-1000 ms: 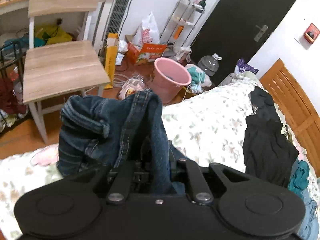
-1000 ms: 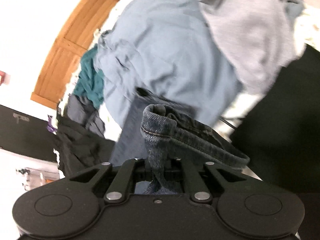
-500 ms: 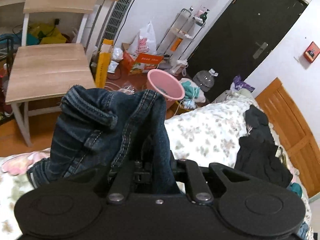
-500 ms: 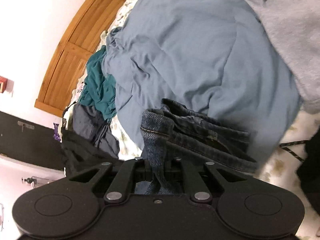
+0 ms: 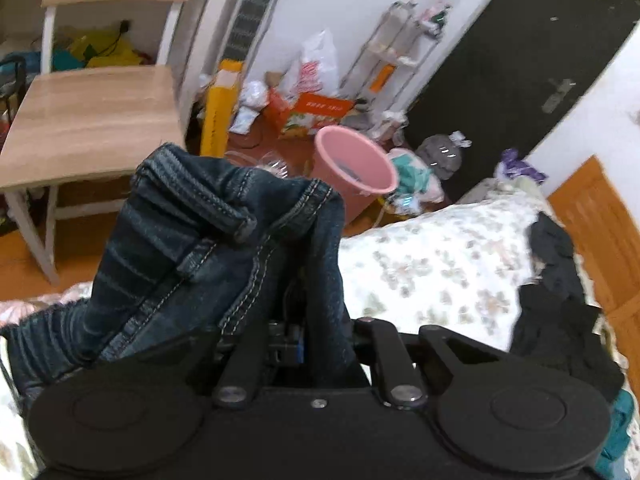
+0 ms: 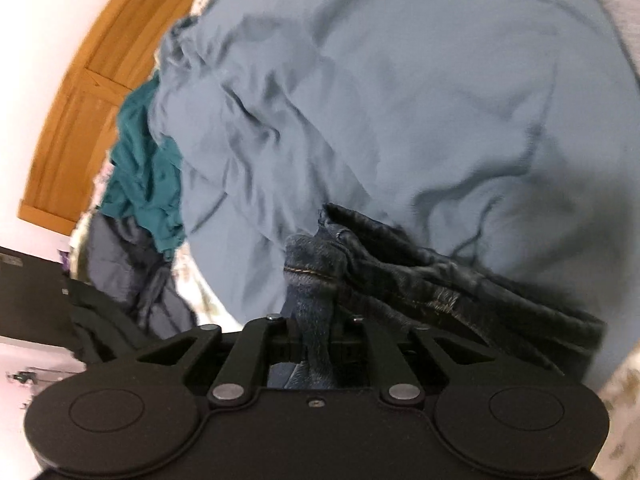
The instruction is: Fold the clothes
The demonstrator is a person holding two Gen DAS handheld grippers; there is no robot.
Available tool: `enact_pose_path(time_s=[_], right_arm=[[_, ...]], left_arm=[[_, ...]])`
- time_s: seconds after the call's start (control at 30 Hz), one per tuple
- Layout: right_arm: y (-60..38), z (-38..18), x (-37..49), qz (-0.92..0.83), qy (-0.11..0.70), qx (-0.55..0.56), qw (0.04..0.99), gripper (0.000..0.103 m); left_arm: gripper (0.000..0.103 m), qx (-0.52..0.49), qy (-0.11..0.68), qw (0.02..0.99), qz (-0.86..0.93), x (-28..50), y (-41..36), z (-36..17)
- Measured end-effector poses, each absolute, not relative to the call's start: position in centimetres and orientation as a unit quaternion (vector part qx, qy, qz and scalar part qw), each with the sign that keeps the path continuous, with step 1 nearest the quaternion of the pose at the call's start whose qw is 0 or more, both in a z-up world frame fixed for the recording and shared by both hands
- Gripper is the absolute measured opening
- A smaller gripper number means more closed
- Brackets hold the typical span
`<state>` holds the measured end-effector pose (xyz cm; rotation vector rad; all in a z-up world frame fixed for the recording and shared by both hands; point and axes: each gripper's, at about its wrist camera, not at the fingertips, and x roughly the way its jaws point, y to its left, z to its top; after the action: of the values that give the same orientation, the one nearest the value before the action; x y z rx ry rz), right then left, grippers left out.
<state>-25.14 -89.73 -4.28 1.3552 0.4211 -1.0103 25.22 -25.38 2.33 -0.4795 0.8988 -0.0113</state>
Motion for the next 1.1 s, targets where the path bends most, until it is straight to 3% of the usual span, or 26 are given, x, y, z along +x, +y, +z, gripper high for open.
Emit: enact_pose_path(time_s=[0.07,0.13,0.17,0.2,0.27,0.3,0.47,0.63,0.8,0.93,1.1], right_arm=[[-90.7,-4.6,-24.0,-0.436,0.203,0.590,0.649,0.024],[-91.5,-4.4,-23.2,-0.433,0.217,0.584,0.651,0.038],[-91.8,-4.2,-23.0,-0.427,0.218,0.579,0.659,0.052],[-92.1,-4.0,-22.8,-0.422,0.219,0.575,0.667,0.059],[-92.6,-3.2,-22.7,-0.425,0.214,0.560,0.678,0.068],[-92.9,-2.8,-23.1,-0.421,0.204,0.563,0.681,0.072],[-91.0,-0.6,-24.2,-0.381,0.235,0.526,0.723,0.072],[-86.0,0.3,-26.7,-0.362,0.259,0.465,0.765,0.074],[-81.6,-2.6,-31.3,-0.361,0.255,0.458,0.771,0.074],[-79.6,-3.5,-33.7,-0.369,0.208,0.488,0.764,0.074],[-76.6,-4.8,-34.5,-0.362,0.170,0.445,0.801,0.074]], left_arm=[[0.019,-0.232,0.436,0.869,0.000,26.0,-25.6,1.6],[0.031,-0.229,0.438,0.869,-0.001,26.7,-26.0,1.2],[0.035,-0.227,0.438,0.870,-0.003,27.0,-26.2,1.1],[0.042,-0.221,0.439,0.871,-0.007,27.3,-26.4,1.0],[0.051,-0.199,0.417,0.886,-0.029,27.3,-27.1,1.6],[0.061,-0.188,0.407,0.893,-0.044,27.2,-27.3,2.1],[0.080,-0.119,0.377,0.913,-0.098,24.5,-28.9,4.6],[0.083,-0.083,0.363,0.917,-0.139,19.8,-29.8,5.6],[0.085,-0.063,0.370,0.912,-0.166,12.9,-31.5,4.8],[0.086,-0.076,0.402,0.894,-0.183,8.1,-34.1,2.9],[0.086,-0.100,0.424,0.865,-0.249,2.4,-38.5,1.0]])
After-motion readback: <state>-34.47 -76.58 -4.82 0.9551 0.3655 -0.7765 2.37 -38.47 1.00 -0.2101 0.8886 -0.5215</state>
